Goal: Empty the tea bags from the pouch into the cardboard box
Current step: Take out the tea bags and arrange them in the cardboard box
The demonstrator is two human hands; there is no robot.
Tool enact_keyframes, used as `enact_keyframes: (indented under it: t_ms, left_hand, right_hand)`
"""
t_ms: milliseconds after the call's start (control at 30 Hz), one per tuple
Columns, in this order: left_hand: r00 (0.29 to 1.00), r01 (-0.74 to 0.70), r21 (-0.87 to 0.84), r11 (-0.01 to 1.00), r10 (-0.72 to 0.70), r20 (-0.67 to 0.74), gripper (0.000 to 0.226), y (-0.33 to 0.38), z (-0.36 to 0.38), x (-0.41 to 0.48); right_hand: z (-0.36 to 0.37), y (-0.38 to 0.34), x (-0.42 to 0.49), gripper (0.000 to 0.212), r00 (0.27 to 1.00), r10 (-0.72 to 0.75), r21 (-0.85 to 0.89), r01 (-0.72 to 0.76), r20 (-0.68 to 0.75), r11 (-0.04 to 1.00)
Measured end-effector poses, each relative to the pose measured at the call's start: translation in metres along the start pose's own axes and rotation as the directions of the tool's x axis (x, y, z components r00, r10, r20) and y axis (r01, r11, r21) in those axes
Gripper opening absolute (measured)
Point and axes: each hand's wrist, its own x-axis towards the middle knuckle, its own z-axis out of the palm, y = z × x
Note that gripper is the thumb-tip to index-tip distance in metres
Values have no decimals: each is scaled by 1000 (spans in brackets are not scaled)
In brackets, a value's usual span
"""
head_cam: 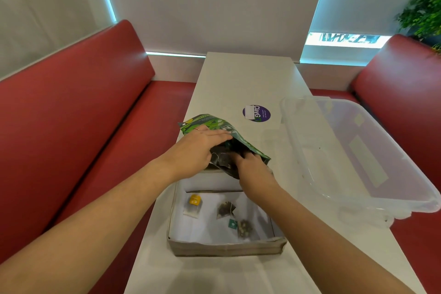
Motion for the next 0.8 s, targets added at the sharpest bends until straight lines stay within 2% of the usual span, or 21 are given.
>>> enact_keyframes:
  t_ms: [67,167,300,367,433,500,600,667,800]
  left_hand:
    - [1000,-1,5,1000,1,-14,74,1,-1,1]
    - [1000,10,-4,1000,-10,-20,73,1,-2,0]
    - [1000,18,-8,1000,-18,-9,73,2,-1,-2]
    - [1000,27,-15,1000,-27,-3,74,2,-1,-2]
    - [999,39,-24,999,-39,8,73,2,-1,-2]
    - [999,47,-28,998,-46,18,73,2,-1,-2]
    - [998,59,-50,997,-57,37,73,4,-4,-2]
    - [995,80,-75,994,-75,63,73,7,-7,-2]
    - [989,109,-78,991,-101,108,74,8,-12,-5]
  right_hand:
    - [7,5,0,42,988,-75,41,81,-133,996]
    - [14,17,-9,31,955,-159,87,185,-250,979]
    - [6,27,-39,22,879,-160,216,281,-449,935]
    - [-2,29,-57,16,854,-157,259,317,-496,912]
    - [-3,34,-70,14,857,-184,255,338,-482,906]
    - [1,39,-77,17,896,-197,257,316,-398,913]
    - [9,43,-77,33,943,-193,198,251,-271,947]
    - [8,38,-72,39,932,-200,164,258,-304,952]
    - [5,18,-41,34,902,-256,228,346,-349,910]
